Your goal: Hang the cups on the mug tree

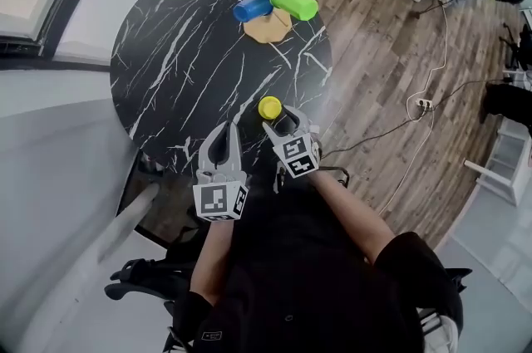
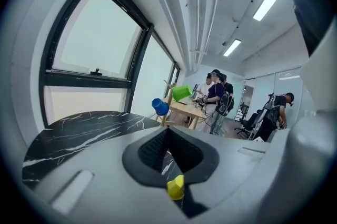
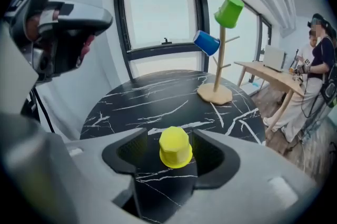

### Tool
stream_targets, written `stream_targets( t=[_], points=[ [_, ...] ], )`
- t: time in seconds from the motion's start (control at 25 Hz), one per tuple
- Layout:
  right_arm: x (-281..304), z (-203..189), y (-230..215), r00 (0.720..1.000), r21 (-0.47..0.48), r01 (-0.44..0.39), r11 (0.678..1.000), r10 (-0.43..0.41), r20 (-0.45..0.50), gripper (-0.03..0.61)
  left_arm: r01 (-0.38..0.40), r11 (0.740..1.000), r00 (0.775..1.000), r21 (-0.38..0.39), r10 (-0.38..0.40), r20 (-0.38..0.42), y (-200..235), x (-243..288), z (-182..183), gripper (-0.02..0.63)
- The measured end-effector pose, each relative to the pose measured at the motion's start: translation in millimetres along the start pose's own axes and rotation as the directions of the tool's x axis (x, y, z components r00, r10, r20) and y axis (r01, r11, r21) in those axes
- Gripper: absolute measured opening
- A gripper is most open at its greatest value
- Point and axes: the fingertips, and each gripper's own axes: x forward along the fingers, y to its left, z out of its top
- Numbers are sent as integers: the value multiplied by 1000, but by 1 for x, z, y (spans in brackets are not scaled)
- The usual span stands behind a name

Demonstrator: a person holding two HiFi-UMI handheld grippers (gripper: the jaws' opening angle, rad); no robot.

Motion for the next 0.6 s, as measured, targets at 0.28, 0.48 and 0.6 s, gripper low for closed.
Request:
stream_targets(
  t=[0.28,0.48,0.6],
  points=[
    [28,-16,-5,998,0,31,1000,-31,-58,261,-19,1000,1000,-6,19,-13,10,0,-5,-3],
    [36,-22,-11,995,-1,51,999,-51,-84,218,-37,999,999,-16,37,-14,16,-3,-6,-3],
    [33,-22,-13,995,-3,57,998,-57,-80,216,-40,999,999,-24,40,-13,16,-5,-7,-3]
  ],
)
